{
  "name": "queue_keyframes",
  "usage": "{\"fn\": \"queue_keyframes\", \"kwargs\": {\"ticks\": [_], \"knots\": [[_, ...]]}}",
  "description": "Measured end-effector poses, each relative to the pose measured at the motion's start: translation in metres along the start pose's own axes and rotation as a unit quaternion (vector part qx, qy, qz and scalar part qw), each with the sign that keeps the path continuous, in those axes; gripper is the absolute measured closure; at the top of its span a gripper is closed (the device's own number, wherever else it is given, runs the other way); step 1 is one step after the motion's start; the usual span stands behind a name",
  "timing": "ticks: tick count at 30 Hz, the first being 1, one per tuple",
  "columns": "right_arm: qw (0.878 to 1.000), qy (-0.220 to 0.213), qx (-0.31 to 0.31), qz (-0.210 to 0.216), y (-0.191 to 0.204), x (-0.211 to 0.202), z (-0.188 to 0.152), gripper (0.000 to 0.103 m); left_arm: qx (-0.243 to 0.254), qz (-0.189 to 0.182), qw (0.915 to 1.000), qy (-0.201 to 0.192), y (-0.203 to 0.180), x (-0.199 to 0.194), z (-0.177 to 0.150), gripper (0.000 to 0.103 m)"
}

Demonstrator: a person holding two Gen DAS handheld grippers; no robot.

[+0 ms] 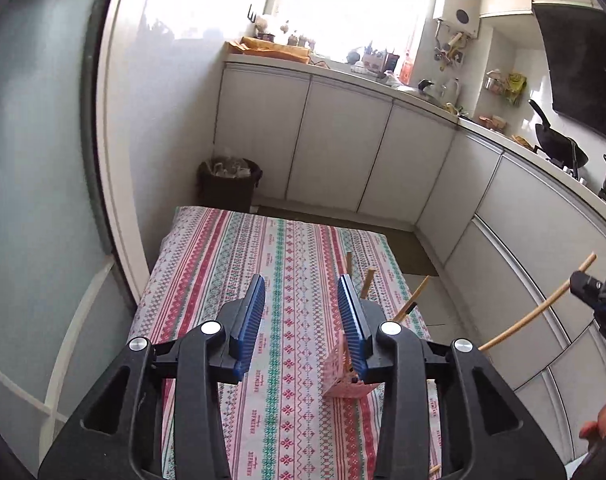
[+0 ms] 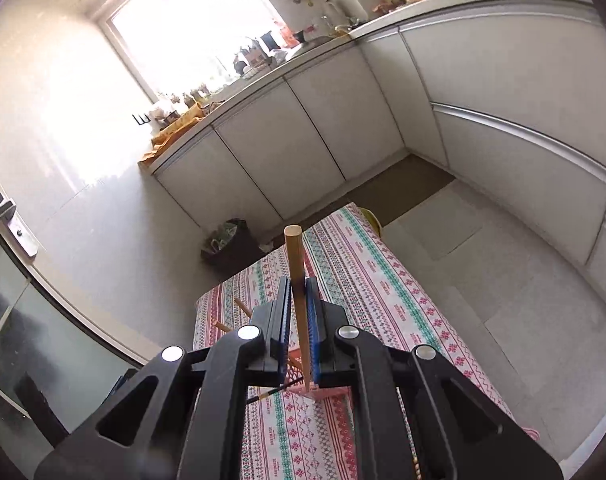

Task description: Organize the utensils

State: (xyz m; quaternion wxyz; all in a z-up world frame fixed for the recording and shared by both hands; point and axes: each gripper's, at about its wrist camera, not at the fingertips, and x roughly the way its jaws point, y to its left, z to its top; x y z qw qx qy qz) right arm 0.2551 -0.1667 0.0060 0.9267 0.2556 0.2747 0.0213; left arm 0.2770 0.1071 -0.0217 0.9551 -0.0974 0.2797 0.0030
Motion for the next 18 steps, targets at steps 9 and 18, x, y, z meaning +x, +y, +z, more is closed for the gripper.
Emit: {"fn": "queue_keyframes", "kwargs": {"ticks": [9, 18], "knots": [[0.999, 0.016, -0.052, -0.002, 0.031, 0.073, -0.019, 0.095, -0.032, 0.01, 0.9993, 0.018, 0.039, 0.015, -0.011, 0.067], [0.995, 0.013, -0.1, 0.018, 0.044, 0.09, -0.047, 0.033, -0.034, 0.01, 0.9992, 0.019, 0.046, 0.015, -0.009, 0.058]]}}
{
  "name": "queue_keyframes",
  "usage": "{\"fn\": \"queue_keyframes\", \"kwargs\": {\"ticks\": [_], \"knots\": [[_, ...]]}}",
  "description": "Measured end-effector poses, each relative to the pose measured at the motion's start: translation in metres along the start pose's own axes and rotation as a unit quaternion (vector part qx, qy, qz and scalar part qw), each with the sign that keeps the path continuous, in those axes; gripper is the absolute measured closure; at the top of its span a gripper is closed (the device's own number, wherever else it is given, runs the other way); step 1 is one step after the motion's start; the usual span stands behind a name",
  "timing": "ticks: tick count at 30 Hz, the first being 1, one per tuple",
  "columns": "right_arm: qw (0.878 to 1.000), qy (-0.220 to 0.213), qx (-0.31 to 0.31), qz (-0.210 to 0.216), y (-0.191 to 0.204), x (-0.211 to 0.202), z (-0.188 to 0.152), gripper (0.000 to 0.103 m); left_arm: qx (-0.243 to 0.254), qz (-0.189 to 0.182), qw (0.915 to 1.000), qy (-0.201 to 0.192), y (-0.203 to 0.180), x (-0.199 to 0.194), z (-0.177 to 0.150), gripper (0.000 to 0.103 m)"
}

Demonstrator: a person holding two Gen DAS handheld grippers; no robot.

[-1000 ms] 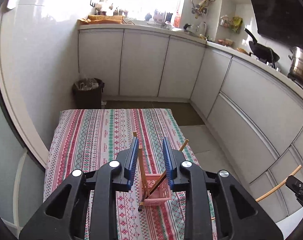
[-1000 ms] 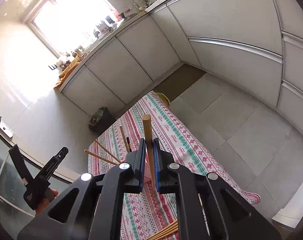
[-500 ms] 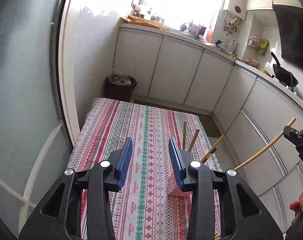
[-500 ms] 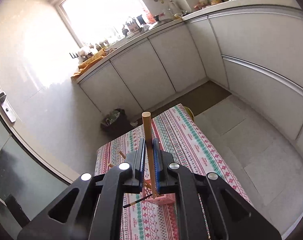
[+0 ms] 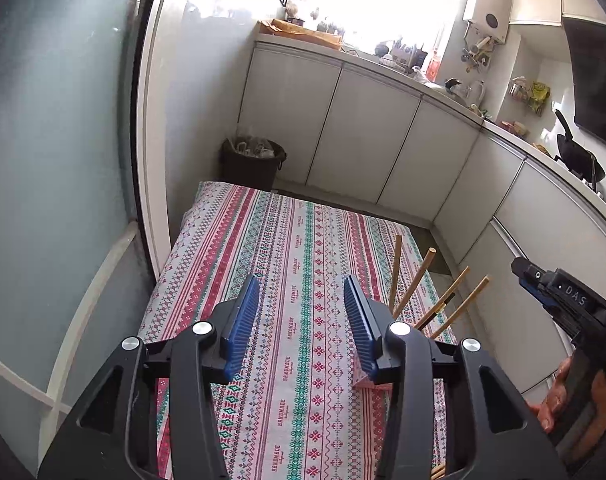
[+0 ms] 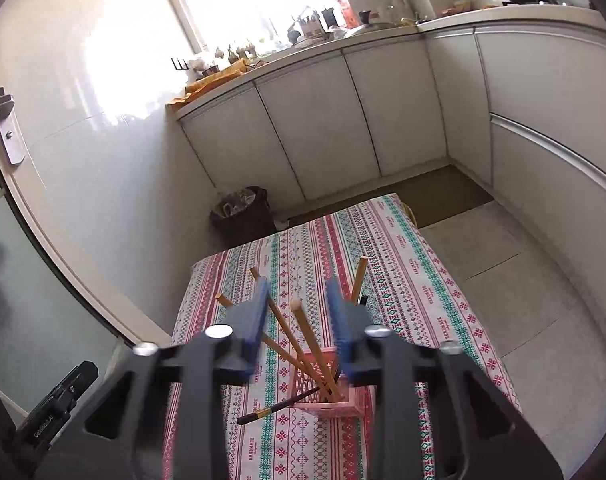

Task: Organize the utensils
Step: 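Lower the left gripper to the pile and grasp a bamboo chopstick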

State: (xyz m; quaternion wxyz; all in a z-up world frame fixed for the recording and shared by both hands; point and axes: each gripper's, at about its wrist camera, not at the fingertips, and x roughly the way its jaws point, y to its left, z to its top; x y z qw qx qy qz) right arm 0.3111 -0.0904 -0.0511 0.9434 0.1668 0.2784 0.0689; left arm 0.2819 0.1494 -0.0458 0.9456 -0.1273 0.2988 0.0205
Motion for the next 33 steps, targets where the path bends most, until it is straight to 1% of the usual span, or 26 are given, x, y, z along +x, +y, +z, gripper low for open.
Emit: {"fn": "queue_keyframes", "kwargs": {"ticks": [1, 2, 3, 4, 5, 6, 8, 11, 14, 16, 18, 19, 20, 22, 23, 24, 25, 27, 28, 29, 30, 31, 32, 33], "knots": [[1.0, -0.018, 0.01, -0.002, -0.002, -0.007, 0.0, 0.025, 0.0, -0.001, 1.0, -0.001, 0.0, -0.001, 0.0, 0.055], [0.999, -0.033, 0.018, -0.004, -0.004, -0.014, 0.0, 0.023, 0.001, -0.003, 1.0, -0.003, -0.001, -0.003, 0.0, 0.049], [0.999, -0.039, 0.023, -0.008, -0.006, -0.02, 0.002, 0.021, 0.003, -0.006, 1.0, -0.004, -0.002, -0.004, -0.001, 0.045], [0.999, -0.039, 0.03, -0.012, -0.01, -0.024, 0.003, 0.018, 0.006, -0.01, 0.9999, -0.007, -0.003, -0.006, -0.001, 0.039], [0.998, -0.039, 0.039, -0.016, -0.014, -0.029, 0.004, 0.012, 0.01, -0.012, 0.9998, -0.009, -0.005, -0.008, -0.002, 0.033], [0.998, -0.04, 0.05, -0.017, -0.02, -0.035, 0.004, 0.009, 0.016, -0.015, 0.9997, -0.011, -0.008, -0.01, -0.002, 0.03], [0.997, -0.033, 0.065, -0.02, -0.033, -0.046, 0.0, 0.007, 0.032, -0.025, 0.9991, -0.011, -0.014, -0.014, -0.005, 0.021], [0.997, -0.009, 0.075, -0.03, -0.055, -0.061, -0.013, 0.007, 0.056, -0.043, 0.9975, -0.003, -0.025, -0.015, -0.011, 0.012], [0.995, 0.015, 0.079, -0.052, -0.081, -0.078, -0.037, 0.007, 0.093, -0.063, 0.9935, 0.02, -0.045, -0.011, -0.021, 0.009], [0.994, 0.029, 0.079, -0.073, -0.101, -0.089, -0.057, 0.007, 0.117, -0.087, 0.9884, 0.044, -0.062, -0.007, -0.032, 0.007], [0.991, 0.042, 0.082, -0.099, -0.122, -0.101, -0.077, 0.007, 0.153, -0.107, 0.9791, 0.082, -0.082, 0.001, -0.05, 0.007], [0.989, 0.052, 0.085, -0.111, -0.133, -0.107, -0.088, 0.007, 0.173, -0.117, 0.9722, 0.105, -0.094, 0.006, -0.06, 0.007], [0.987, 0.062, 0.087, -0.122, -0.143, -0.111, -0.097, 0.007, 0.196, -0.128, 0.9636, 0.129, -0.105, 0.012, -0.071, 0.007], [0.983, 0.074, 0.091, -0.145, -0.162, -0.119, -0.118, 0.007, 0.254, -0.146, 0.9392, 0.178, -0.131, 0.024, -0.098, 0.007], [0.981, 0.079, 0.093, -0.154, -0.171, -0.124, -0.128, 0.007, 0.284, -0.15, 0.9266, 0.196, -0.143, 0.029, -0.112, 0.007], [0.979, 0.084, 0.096, -0.16, -0.18, -0.127, -0.138, 0.007, 0.316, -0.154, 0.9117, 0.213, -0.155, 0.033, -0.125, 0.007], [0.977, 0.09, 0.101, -0.165, -0.187, -0.129, -0.147, 0.007, 0.347, -0.16, 0.8951, 0.23, -0.167, 0.037, -0.138, 0.007], [0.972, 0.1, 0.125, -0.173, -0.203, -0.133, -0.161, 0.007, 0.402, -0.169, 0.8626, 0.256, -0.186, 0.045, -0.162, 0.007], [0.971, 0.097, 0.144, -0.163, -0.209, -0.136, -0.162, 0.007, 0.424, -0.171, 0.8491, 0.264, -0.192, 0.05, -0.171, 0.007], [0.972, 0.084, 0.157, -0.151, -0.214, -0.14, -0.16, 0.007, 0.444, -0.174, 0.8357, 0.273, -0.199, 0.055, -0.18, 0.009], [0.971, 0.074, 0.164, -0.155, -0.218, -0.144, -0.16, 0.007, 0.46, -0.179, 0.8224, 0.282, -0.204, 0.061, -0.189, 0.013], [0.969, 0.069, 0.172, -0.161, -0.222, -0.146, -0.16, 0.007, 0.477, -0.186, 0.8062, 0.297, -0.209, 0.068, -0.198, 0.024], [0.967, 0.071, 0.187, -0.157, -0.227, -0.147, -0.161, 0.007, 0.491, -0.187, 0.7925, 0.309, -0.212, 0.074, -0.205, 0.036], [0.965, 0.075, 0.204, -0.145, -0.233, -0.146, -0.161, 0.007, 0.506, -0.185, 0.7801, 0.318, -0.216, 0.081, -0.212, 0.04]]}}
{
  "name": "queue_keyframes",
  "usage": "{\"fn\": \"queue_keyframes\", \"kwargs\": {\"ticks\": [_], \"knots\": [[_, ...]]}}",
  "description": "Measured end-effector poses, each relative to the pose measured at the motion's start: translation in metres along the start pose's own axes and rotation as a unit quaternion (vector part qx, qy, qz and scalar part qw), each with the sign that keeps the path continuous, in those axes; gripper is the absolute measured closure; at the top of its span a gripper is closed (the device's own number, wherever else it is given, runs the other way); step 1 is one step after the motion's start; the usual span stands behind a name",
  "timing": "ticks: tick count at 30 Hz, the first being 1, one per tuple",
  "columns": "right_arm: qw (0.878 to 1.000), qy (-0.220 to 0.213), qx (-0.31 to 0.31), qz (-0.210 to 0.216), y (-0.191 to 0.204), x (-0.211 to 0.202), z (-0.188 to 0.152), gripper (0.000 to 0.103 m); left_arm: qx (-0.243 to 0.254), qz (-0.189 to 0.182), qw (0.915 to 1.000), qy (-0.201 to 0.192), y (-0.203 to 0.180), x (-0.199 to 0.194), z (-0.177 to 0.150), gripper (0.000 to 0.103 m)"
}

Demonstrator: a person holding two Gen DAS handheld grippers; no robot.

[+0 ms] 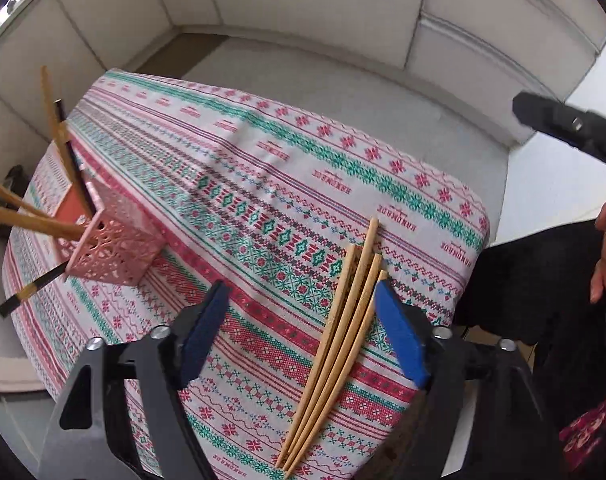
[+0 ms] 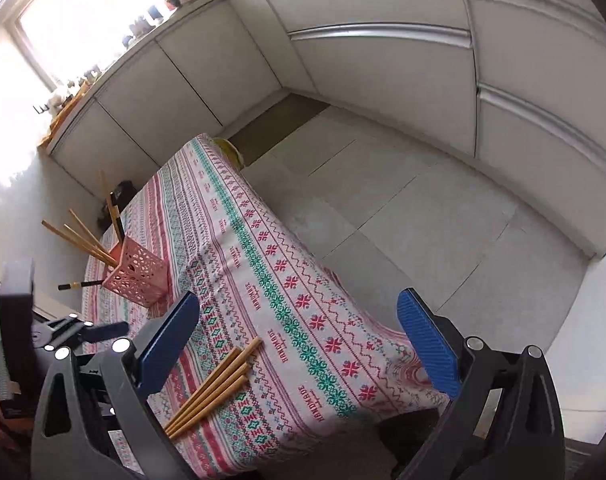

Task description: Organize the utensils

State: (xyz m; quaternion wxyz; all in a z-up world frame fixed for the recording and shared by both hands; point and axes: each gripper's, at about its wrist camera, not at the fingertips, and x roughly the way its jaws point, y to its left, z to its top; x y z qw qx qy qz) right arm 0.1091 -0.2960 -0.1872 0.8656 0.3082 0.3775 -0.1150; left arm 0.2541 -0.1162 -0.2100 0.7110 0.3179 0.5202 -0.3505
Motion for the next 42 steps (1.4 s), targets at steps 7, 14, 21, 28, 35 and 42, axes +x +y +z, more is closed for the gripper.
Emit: {"fn": "queue_keyframes", "kwargs": {"ticks": [7, 14, 21, 28, 35, 42], "knots": [[0.999, 0.014, 0.047, 0.021, -0.018, 0.005, 0.005, 0.007, 0.062, -0.023, 0.997, 0.042, -0.013, 0.042, 0.011, 0.051], [0.998, 0.033, 0.043, 0.035, -0.014, 0.014, 0.004, 0.007, 0.079, -0.036, 0.9936, 0.072, -0.02, 0.07, 0.019, 0.077], [0.998, 0.039, 0.042, 0.036, -0.014, 0.017, 0.004, 0.007, 0.1, -0.04, 0.9896, 0.095, -0.03, 0.086, 0.023, 0.084], [0.997, 0.067, 0.047, 0.014, -0.008, 0.031, 0.007, 0.007, 0.069, -0.054, 0.989, 0.119, -0.033, 0.099, 0.034, 0.095], [0.982, 0.173, 0.07, 0.023, 0.024, 0.079, -0.003, 0.016, -0.023, -0.05, 0.998, 0.032, 0.009, 0.054, 0.012, 0.096], [0.967, 0.247, 0.063, -0.007, 0.068, 0.119, -0.02, 0.051, -0.096, -0.01, 0.9933, -0.065, 0.045, -0.012, -0.021, 0.096]]}}
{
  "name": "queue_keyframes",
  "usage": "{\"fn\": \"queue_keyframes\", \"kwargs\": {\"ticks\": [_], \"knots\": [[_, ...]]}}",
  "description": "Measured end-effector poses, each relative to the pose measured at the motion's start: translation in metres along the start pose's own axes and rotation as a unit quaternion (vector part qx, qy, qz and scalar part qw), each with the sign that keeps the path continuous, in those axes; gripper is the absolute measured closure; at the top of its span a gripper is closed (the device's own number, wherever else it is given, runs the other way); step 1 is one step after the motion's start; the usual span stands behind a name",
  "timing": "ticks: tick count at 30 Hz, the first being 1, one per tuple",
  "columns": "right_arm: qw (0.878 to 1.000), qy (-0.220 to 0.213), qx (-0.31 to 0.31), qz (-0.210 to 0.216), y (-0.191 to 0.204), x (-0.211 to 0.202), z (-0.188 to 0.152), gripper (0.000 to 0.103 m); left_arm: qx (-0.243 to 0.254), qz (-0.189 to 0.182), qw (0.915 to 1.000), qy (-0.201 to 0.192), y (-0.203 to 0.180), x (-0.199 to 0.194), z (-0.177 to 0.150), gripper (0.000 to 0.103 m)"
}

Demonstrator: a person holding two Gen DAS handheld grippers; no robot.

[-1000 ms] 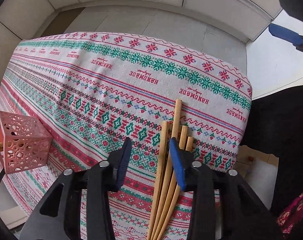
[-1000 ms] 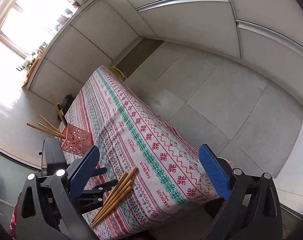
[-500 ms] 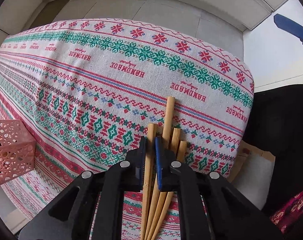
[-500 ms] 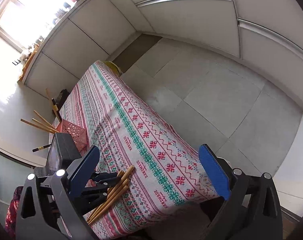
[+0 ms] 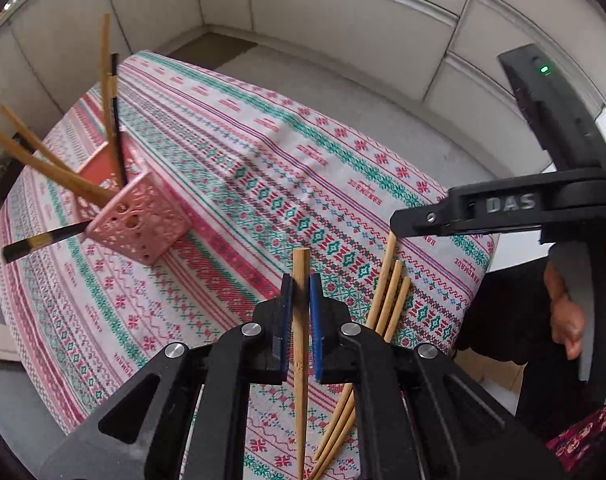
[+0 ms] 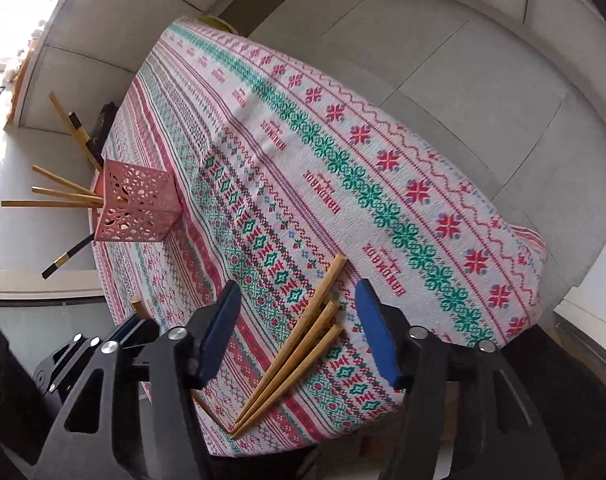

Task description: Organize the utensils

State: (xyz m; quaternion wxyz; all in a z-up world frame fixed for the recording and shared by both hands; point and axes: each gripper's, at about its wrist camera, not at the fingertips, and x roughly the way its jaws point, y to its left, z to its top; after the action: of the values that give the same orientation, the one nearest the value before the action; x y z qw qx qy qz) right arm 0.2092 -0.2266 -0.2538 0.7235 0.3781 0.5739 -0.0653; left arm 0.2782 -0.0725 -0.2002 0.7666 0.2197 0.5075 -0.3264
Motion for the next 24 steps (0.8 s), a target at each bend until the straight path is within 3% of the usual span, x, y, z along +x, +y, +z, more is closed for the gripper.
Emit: {"fn": "queue_keyframes", "kwargs": {"ticks": [3, 9, 13, 14, 15, 19, 24], "knots": [[0.999, 0.023, 0.008, -0.037, 0.01, 0.017, 0.001, 0.063, -0.025, 0.016, 0.9992, -0.028, 0.014, -0.023, -0.005, 0.096], [0.995, 0.041, 0.041, -0.086, 0.012, 0.047, 0.0, 0.065, -0.049, 0.047, 0.9944, -0.081, 0.022, -0.072, -0.016, 0.096], [0.993, 0.03, 0.05, -0.102, 0.022, 0.053, -0.002, 0.066, -0.058, 0.071, 0.9901, -0.106, 0.023, -0.088, -0.022, 0.096], [0.992, 0.027, 0.053, -0.107, 0.024, 0.054, -0.002, 0.07, -0.062, 0.075, 0.989, -0.111, 0.024, -0.091, -0.023, 0.096], [0.992, 0.021, 0.053, -0.113, 0.027, 0.055, -0.001, 0.088, -0.066, 0.078, 0.988, -0.115, 0.026, -0.093, -0.023, 0.096], [0.993, 0.014, 0.053, -0.102, 0.04, 0.061, 0.003, 0.092, -0.081, 0.089, 0.9846, -0.127, 0.03, -0.101, -0.025, 0.096], [0.997, -0.032, 0.038, -0.057, 0.062, 0.042, 0.006, 0.094, -0.098, 0.096, 0.9806, -0.141, 0.033, -0.11, -0.028, 0.096]]}}
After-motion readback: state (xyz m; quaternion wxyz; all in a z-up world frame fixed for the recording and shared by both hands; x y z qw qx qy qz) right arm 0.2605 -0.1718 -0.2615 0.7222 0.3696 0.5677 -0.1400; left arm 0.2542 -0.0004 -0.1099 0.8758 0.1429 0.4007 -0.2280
